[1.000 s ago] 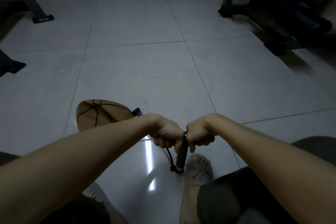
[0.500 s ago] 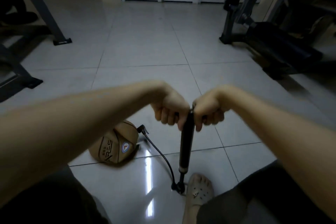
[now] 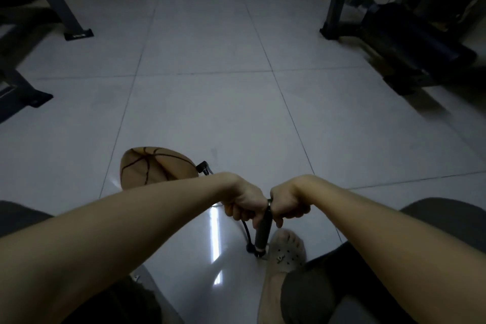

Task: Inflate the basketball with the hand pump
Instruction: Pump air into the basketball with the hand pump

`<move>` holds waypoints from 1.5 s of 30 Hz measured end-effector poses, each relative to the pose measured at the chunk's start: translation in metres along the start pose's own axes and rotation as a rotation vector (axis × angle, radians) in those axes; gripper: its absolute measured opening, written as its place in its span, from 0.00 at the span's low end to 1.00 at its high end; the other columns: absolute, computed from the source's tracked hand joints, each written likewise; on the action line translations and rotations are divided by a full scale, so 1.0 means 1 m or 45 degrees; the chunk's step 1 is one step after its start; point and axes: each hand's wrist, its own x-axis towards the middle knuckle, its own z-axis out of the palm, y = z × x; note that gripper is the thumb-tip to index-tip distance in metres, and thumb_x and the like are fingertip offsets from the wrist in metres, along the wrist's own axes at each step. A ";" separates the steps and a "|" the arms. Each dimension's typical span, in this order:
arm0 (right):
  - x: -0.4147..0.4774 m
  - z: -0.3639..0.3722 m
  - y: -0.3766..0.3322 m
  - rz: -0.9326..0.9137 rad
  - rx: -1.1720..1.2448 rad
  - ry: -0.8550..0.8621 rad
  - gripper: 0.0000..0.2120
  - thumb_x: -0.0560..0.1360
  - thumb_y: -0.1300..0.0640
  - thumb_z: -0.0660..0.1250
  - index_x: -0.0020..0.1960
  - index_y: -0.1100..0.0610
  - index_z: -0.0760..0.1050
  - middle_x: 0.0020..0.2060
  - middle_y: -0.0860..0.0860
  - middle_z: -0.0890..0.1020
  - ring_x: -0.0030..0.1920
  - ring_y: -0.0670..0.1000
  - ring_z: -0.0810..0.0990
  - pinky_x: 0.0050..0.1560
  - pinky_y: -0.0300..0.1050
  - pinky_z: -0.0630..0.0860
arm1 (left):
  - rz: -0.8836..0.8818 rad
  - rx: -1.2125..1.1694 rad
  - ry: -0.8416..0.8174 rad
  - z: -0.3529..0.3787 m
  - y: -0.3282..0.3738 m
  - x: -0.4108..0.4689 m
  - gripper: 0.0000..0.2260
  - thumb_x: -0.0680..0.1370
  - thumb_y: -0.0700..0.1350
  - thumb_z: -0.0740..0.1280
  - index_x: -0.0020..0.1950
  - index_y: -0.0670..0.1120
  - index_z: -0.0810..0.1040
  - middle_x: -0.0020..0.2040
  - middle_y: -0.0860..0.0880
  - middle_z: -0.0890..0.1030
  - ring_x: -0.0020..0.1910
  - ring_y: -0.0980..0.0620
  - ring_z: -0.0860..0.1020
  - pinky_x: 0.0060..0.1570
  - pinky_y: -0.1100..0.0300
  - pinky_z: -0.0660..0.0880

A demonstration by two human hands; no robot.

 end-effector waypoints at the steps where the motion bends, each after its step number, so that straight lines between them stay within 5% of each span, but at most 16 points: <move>1: -0.007 -0.005 -0.003 0.014 -0.013 -0.003 0.04 0.75 0.59 0.69 0.49 0.58 0.76 0.29 0.50 0.68 0.27 0.49 0.63 0.30 0.44 0.63 | -0.035 0.023 0.000 -0.003 0.002 -0.008 0.12 0.76 0.37 0.65 0.34 0.47 0.69 0.26 0.51 0.60 0.23 0.54 0.56 0.25 0.64 0.52; 9: -0.152 -0.108 -0.013 -0.098 0.177 0.186 0.20 0.76 0.60 0.69 0.31 0.52 0.64 0.27 0.49 0.60 0.26 0.48 0.55 0.26 0.39 0.53 | 0.112 -0.096 0.083 -0.088 0.042 -0.159 0.22 0.79 0.38 0.61 0.27 0.52 0.61 0.25 0.54 0.57 0.22 0.56 0.53 0.25 0.62 0.48; 17: -0.045 -0.038 -0.003 -0.007 0.071 -0.100 0.15 0.76 0.60 0.69 0.35 0.52 0.67 0.26 0.48 0.61 0.25 0.47 0.57 0.27 0.39 0.55 | -0.053 -0.243 -0.232 -0.028 0.011 -0.048 0.17 0.79 0.39 0.61 0.31 0.50 0.63 0.22 0.55 0.58 0.17 0.59 0.55 0.22 0.65 0.49; 21: -0.018 -0.012 -0.002 -0.017 0.082 -0.105 0.01 0.76 0.60 0.69 0.46 0.56 0.77 0.26 0.49 0.65 0.26 0.47 0.60 0.28 0.41 0.59 | -0.045 -0.247 -0.264 -0.007 -0.001 -0.017 0.15 0.79 0.40 0.63 0.32 0.49 0.69 0.22 0.55 0.59 0.19 0.58 0.55 0.24 0.64 0.50; 27: -0.003 0.022 0.002 0.000 -0.030 0.044 0.16 0.74 0.59 0.70 0.61 0.62 0.77 0.31 0.52 0.69 0.29 0.50 0.65 0.31 0.44 0.65 | -0.041 -0.075 -0.129 0.023 0.005 0.000 0.14 0.77 0.40 0.66 0.31 0.49 0.75 0.24 0.53 0.58 0.22 0.56 0.54 0.25 0.63 0.50; 31: -0.049 -0.005 -0.003 -0.008 0.033 0.136 0.07 0.75 0.57 0.71 0.49 0.59 0.77 0.29 0.51 0.68 0.27 0.49 0.63 0.28 0.42 0.62 | -0.058 -0.028 -0.011 0.000 0.017 -0.046 0.13 0.78 0.41 0.64 0.35 0.49 0.67 0.24 0.54 0.57 0.20 0.56 0.54 0.24 0.66 0.49; 36: -0.153 -0.079 -0.011 -0.107 0.145 0.243 0.17 0.75 0.58 0.72 0.33 0.53 0.67 0.26 0.49 0.63 0.25 0.48 0.58 0.26 0.40 0.55 | 0.087 -0.064 0.132 -0.061 0.042 -0.151 0.19 0.80 0.43 0.64 0.32 0.51 0.61 0.25 0.53 0.57 0.22 0.56 0.54 0.22 0.64 0.50; 40: -0.139 -0.075 -0.012 -0.115 0.104 0.245 0.18 0.74 0.59 0.72 0.32 0.53 0.66 0.26 0.49 0.63 0.25 0.49 0.58 0.27 0.41 0.55 | 0.066 -0.045 0.122 -0.061 0.034 -0.139 0.18 0.79 0.43 0.65 0.32 0.52 0.62 0.26 0.53 0.58 0.23 0.55 0.54 0.23 0.63 0.50; 45: -0.048 -0.033 -0.006 -0.060 0.035 0.137 0.07 0.73 0.61 0.72 0.42 0.56 0.73 0.26 0.50 0.66 0.25 0.49 0.61 0.28 0.42 0.59 | -0.007 -0.110 0.081 -0.020 0.011 -0.050 0.18 0.77 0.41 0.66 0.31 0.51 0.62 0.25 0.53 0.57 0.22 0.55 0.53 0.25 0.64 0.47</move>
